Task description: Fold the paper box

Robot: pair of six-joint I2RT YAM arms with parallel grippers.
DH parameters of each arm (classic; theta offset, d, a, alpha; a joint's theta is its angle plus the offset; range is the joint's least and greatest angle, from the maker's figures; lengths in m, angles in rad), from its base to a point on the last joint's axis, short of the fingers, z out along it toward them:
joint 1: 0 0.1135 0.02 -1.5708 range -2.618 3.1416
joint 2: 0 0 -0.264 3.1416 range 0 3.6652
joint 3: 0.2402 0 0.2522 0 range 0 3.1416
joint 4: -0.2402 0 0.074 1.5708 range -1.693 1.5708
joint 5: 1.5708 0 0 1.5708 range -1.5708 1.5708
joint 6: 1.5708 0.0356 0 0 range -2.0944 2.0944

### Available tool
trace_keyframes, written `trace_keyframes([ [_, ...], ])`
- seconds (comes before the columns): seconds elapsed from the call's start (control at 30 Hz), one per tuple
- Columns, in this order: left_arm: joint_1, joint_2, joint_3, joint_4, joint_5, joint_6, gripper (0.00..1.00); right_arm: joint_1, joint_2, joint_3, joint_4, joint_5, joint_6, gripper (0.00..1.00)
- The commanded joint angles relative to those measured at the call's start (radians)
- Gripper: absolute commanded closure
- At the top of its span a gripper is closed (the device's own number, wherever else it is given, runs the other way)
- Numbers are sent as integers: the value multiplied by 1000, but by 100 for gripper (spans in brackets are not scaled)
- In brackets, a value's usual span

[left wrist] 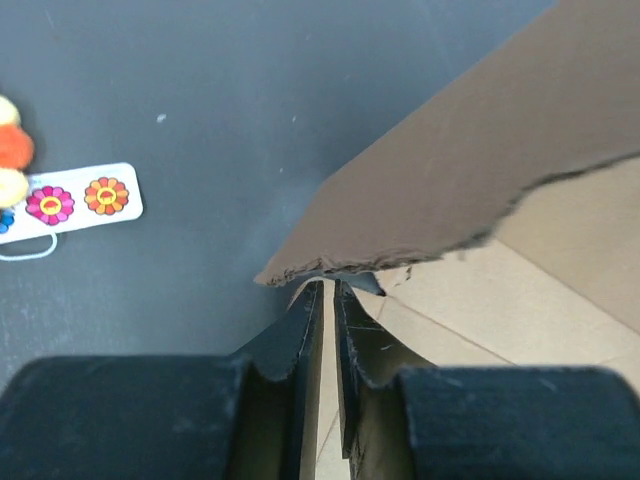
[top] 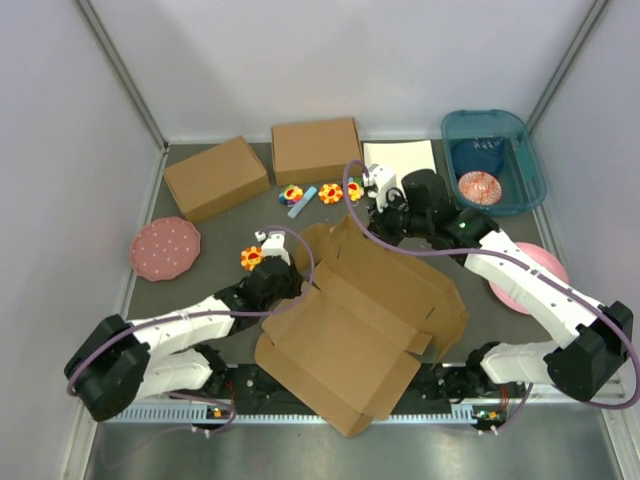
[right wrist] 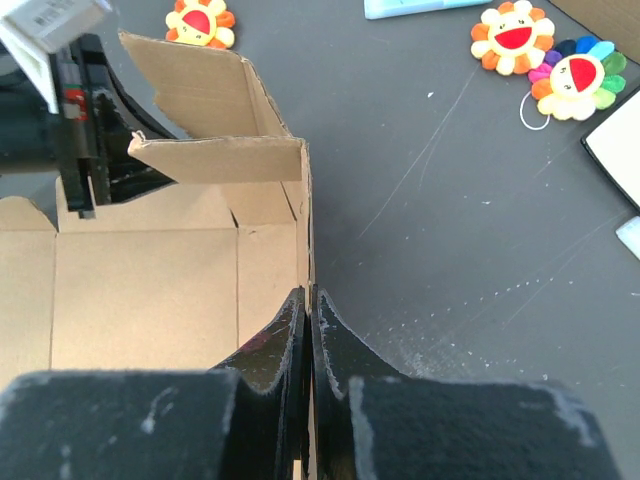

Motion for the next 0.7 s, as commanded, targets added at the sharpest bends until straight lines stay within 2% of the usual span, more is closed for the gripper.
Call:
trace_keyframes([
  [0.0, -4, 81, 55, 41, -21, -59, 85, 12, -29, 3, 28, -9, 4, 100],
  [0.37, -20, 149, 65, 173, 66, -41, 83, 21, -26, 1, 29, -13, 2, 100],
  [0.53, -55, 166, 49, 274, 129, 2, 84, 24, -18, 3, 28, -13, 2, 100],
  [0.67, -87, 186, 49, 280, 147, 38, 85, 27, -12, 0, 28, -13, 4, 100],
])
